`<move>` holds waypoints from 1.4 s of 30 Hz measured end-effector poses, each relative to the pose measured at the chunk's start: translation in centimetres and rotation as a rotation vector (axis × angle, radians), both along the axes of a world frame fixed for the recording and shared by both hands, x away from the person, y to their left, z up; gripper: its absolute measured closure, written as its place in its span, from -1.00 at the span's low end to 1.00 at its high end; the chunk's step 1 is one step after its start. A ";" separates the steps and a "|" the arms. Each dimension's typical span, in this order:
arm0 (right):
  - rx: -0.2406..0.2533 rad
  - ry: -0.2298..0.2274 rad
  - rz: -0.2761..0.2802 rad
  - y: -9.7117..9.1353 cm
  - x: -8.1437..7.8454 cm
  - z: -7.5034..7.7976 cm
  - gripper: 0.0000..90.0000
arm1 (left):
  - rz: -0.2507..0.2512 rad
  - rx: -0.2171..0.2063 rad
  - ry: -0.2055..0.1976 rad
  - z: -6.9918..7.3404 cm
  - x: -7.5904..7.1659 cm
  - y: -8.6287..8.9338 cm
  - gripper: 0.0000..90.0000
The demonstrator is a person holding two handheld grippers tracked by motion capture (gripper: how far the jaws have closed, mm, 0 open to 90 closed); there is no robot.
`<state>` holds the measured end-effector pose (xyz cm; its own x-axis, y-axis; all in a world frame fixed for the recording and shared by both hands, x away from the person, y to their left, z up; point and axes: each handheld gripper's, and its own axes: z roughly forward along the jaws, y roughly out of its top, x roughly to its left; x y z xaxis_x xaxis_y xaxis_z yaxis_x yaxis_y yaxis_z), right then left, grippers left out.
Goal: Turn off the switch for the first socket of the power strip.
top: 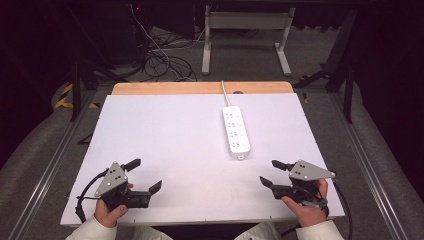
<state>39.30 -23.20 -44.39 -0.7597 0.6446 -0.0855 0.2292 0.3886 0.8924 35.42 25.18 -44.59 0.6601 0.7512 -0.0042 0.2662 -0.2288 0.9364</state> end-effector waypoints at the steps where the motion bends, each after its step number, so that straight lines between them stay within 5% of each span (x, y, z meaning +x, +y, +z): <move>1: 0.006 0.001 0.002 0.0 0.0 0.0 -0.23 | 0.000 0.008 -0.001 0.0 0.0 0.0 -0.93; 13: -0.017 0.003 0.023 0.3 -0.1 0.2 -0.11 | 0.017 0.023 -0.013 0.0 -0.1 -0.2 -0.91; 16: -0.015 0.003 0.027 0.3 -0.1 0.3 -0.11 | 0.022 0.065 -0.033 0.0 -0.1 -0.4 -0.90; 27: -0.022 0.017 0.039 0.7 0.0 0.6 -0.11 | 0.012 0.054 -0.033 0.3 -0.3 -0.2 -0.85; 35: -0.068 0.040 0.073 2.0 0.5 1.8 -0.07 | 0.013 0.053 -0.033 0.3 -0.5 -0.3 -0.85; 42: -0.060 0.034 0.078 2.7 1.4 3.3 -0.06 | 0.010 0.054 -0.034 0.4 -0.4 -0.2 -0.85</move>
<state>40.67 -20.47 -41.05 -0.8102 0.5783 -0.0956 0.2261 0.4588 0.8593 35.00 25.00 -44.23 0.6515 0.7563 0.0590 0.2369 -0.2768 0.9313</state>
